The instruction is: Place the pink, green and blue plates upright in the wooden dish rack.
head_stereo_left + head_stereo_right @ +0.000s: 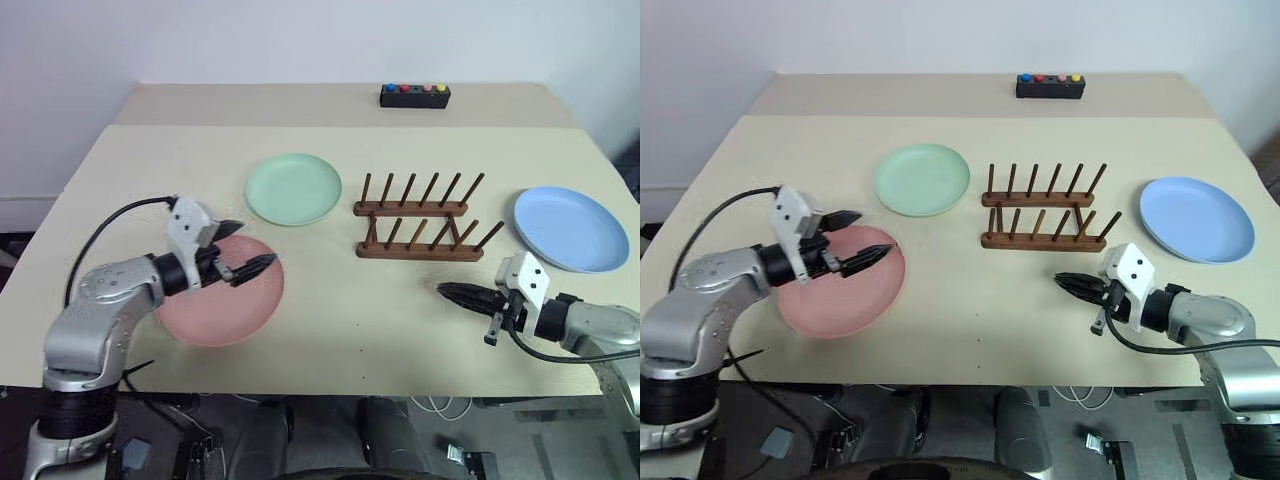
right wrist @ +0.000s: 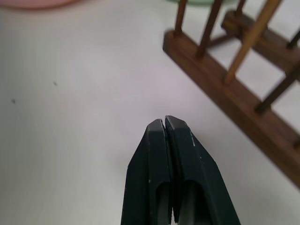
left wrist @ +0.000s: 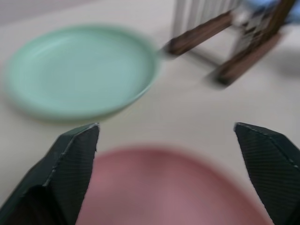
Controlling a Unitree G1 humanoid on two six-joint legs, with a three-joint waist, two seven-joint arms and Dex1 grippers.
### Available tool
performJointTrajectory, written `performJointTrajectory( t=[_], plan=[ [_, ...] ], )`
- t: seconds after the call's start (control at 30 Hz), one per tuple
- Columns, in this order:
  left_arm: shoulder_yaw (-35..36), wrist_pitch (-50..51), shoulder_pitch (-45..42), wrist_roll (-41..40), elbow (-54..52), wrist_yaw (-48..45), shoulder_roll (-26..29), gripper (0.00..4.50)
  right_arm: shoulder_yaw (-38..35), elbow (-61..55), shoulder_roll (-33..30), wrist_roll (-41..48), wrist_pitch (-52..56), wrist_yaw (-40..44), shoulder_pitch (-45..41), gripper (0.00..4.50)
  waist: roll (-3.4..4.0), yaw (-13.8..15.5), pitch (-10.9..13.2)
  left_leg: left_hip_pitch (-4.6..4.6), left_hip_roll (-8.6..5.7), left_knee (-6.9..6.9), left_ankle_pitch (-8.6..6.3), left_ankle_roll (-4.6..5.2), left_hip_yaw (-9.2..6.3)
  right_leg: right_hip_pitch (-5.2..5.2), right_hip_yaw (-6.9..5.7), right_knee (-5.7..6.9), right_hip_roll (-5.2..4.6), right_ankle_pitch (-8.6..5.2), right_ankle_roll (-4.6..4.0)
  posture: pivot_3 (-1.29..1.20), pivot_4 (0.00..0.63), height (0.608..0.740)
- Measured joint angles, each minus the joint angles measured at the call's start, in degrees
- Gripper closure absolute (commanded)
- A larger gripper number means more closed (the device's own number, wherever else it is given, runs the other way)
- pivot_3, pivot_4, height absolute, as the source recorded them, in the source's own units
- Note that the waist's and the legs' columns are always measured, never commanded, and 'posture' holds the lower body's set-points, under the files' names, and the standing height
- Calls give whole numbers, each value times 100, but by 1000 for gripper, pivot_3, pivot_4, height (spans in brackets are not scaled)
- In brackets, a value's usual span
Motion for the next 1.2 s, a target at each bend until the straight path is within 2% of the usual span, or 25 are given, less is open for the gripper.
performJointTrajectory(
  t=[0.07,0.23,0.37,0.43,0.53,0.63,0.87,0.9,1.13,1.2],
  plan=[
    [174,32,308,160,95,237,197,39,161,-4,3,-8,47,29,-187,4500,0,3,0,0,0,-6,0,0,0,-4,0,0,0,0,0,0,150,734],
    [781,286,677,175,477,766,158,39,441,-21,15,-12,112,102,-545,4500,-9,53,-1,-7,0,-6,0,0,-1,-5,-3,-4,-2,-2,-3,0,150,734],
    [855,506,875,110,495,954,132,39,628,-17,22,76,260,261,-620,4500,-12,34,-2,-8,0,-6,0,0,-1,-6,-3,-7,-3,-2,-6,0,150,734],
    [789,611,895,73,494,997,44,0,670,-16,33,119,296,294,-692,3967,-12,32,-2,-7,0,-6,0,0,-1,-6,-4,-6,-2,-2,-5,0,150,734],
    [687,629,883,-44,488,1017,-85,0,704,-15,78,83,220,250,-763,3967,-12,35,-2,-7,0,-6,0,0,-1,-5,-4,-7,-3,0,-2,0,150,734],
    [649,649,872,-135,466,1037,-103,884,724,-12,84,-3,156,227,-761,3954,-12,34,-2,-7,0,-7,0,0,-1,-7,-4,-7,-3,1,-2,0,150,734],
    [585,514,713,-159,589,1173,-141,4317,725,-13,123,-41,72,138,-684,3954,-12,52,-3,-6,0,-6,0,0,-1,-4,-4,-7,-3,-3,-8,0,150,734],
    [619,455,658,-193,604,1180,-180,4451,725,-13,128,-50,67,127,-665,3954,-12,56,-4,-6,-1,-5,0,0,-1,-3,-4,-7,-4,-3,-9,0,150,734],
    [629,-442,508,-261,622,1124,-358,4451,729,-15,207,-160,-103,-27,-716,3954,-13,41,-5,-6,0,-7,0,-1,0,-6,-3,-7,-4,-3,-11,0,150,734],
    [639,-525,3,-266,653,1457,-602,4451,799,-16,308,-283,-215,-137,-978,3954,-15,66,-3,-9,-1,0,3,-4,-3,-4,-6,-7,-3,6,-9,0,150,734]
  ],
)
